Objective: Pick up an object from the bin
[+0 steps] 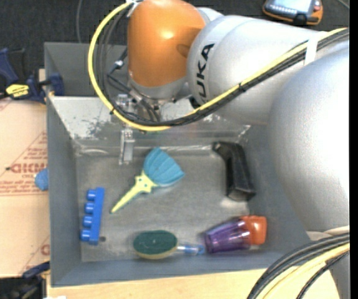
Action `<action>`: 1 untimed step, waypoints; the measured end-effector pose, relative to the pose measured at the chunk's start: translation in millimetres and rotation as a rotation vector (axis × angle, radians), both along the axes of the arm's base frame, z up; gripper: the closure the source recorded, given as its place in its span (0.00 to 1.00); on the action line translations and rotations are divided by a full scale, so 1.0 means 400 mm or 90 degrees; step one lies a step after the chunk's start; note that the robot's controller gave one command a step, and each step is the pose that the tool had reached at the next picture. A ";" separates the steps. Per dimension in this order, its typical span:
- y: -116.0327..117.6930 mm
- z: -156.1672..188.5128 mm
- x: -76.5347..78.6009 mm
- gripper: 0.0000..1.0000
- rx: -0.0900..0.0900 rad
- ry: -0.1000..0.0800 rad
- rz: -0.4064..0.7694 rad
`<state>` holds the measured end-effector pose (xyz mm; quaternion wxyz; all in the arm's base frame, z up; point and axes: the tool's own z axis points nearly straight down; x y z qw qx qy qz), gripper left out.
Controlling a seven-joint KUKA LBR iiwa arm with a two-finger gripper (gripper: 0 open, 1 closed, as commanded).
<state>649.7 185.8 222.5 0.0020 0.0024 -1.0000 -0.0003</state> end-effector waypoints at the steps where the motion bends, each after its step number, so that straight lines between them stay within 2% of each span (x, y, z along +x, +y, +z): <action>1: -0.004 0.015 0.004 0.00 0.001 -0.005 -0.003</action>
Offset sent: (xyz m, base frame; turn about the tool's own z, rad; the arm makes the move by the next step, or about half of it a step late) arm -0.0209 -0.0813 -0.1525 -0.4675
